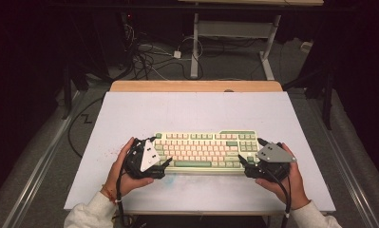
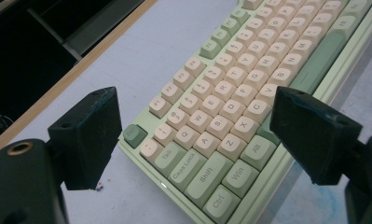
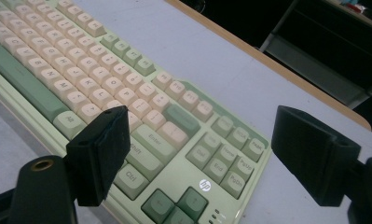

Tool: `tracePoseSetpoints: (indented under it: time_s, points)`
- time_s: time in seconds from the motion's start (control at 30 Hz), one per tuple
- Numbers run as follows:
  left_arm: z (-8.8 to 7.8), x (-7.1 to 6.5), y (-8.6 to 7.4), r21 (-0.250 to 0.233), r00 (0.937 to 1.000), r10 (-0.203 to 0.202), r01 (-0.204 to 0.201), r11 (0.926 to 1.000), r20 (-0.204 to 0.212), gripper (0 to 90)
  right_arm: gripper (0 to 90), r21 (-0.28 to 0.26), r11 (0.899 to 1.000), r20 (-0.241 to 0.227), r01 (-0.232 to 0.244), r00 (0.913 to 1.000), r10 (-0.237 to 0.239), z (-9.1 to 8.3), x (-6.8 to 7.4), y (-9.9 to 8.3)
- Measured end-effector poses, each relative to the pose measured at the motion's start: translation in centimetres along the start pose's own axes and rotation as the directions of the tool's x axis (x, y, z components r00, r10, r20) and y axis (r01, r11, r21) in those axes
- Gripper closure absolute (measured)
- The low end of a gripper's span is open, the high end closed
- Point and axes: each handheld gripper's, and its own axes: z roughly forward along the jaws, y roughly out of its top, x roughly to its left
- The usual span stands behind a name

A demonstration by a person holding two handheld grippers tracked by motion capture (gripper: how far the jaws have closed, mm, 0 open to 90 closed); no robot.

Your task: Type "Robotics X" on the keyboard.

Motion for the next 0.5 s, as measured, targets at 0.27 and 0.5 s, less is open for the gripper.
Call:
tracePoseSetpoints:
  time_s: [0.27, 0.5]
  points:
    - [-0.4, -0.1, -0.9, 0.011, 1.0, 0.003, -0.003, 0.9999, -0.002, 15.6, 19.9, -0.002, 1.0, 0.005, 0.003, 1.0, -0.003, -0.6, 0.0, -0.5]
    - [-0.9, -0.2, -1.9, 0.026, 0.9999, 0.01, -0.01, 0.9996, 0.002, 15.6, 20.2, 0.001, 1.0, 0.012, -0.006, 0.9999, 0.006, -1.1, -0.2, -1.1]
